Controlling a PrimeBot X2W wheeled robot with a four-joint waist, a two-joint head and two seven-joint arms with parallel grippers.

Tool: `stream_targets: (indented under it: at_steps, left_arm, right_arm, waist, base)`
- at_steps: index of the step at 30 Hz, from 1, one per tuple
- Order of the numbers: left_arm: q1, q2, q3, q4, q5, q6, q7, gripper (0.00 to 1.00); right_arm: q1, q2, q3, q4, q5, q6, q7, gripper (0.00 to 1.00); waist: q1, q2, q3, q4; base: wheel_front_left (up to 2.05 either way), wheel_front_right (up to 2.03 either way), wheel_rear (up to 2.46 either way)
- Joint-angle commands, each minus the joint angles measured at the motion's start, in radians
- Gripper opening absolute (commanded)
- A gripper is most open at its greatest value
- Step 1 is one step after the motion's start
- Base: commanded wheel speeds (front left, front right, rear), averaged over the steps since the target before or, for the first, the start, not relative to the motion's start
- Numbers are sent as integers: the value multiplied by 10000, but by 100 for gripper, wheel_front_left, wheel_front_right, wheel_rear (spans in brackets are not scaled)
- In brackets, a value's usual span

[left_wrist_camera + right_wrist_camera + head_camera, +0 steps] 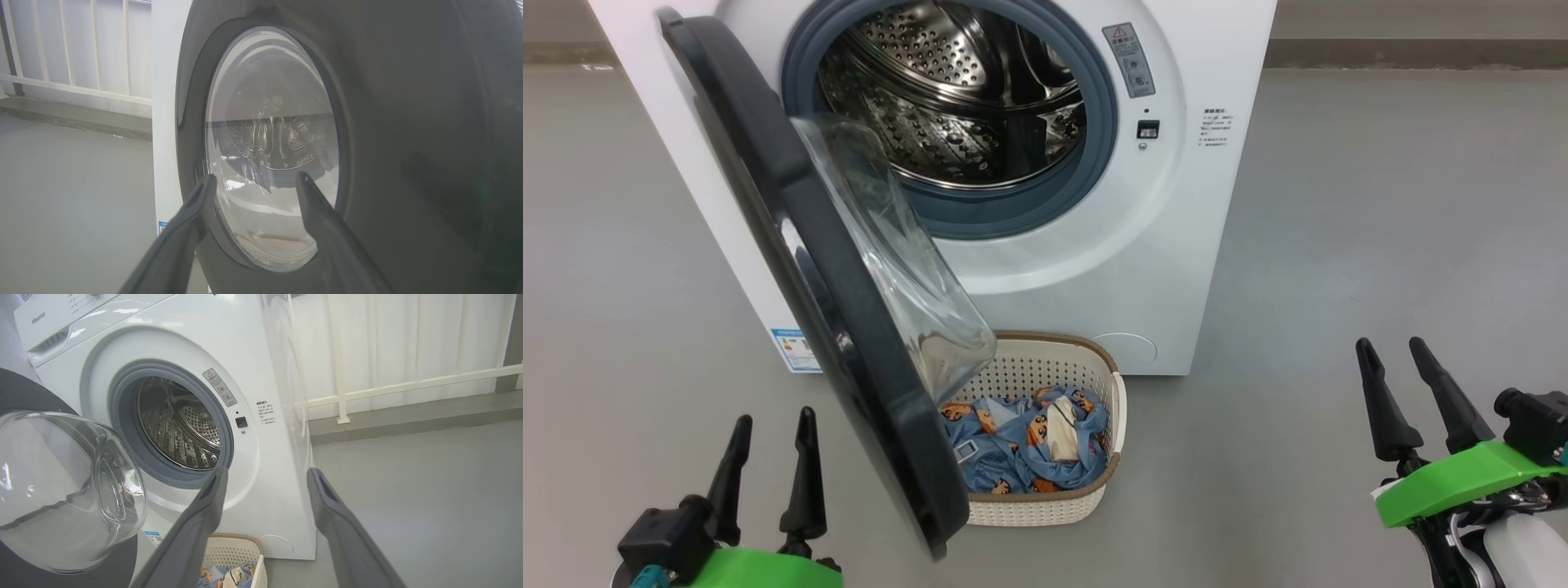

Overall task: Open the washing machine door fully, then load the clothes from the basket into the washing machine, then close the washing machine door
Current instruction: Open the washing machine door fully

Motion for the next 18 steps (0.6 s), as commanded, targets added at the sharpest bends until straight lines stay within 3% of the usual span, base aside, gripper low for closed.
stream_targets:
  at_steps: [1,18]
  left_arm:
    - [-109,86,340,-307,167,-35,-65,100]
    - [-225,133,197,-135,167,-35,-65,100]
  right_arm:
    - [-4,-36,-34,-225,-397,75,-121,100]
    - [107,284,-370,80,-1606,75,-121,100]
  waist:
    - [0,0,5,19]
    - [0,0,4,98]
  base:
    - [0,0,0]
    - [0,0,0]
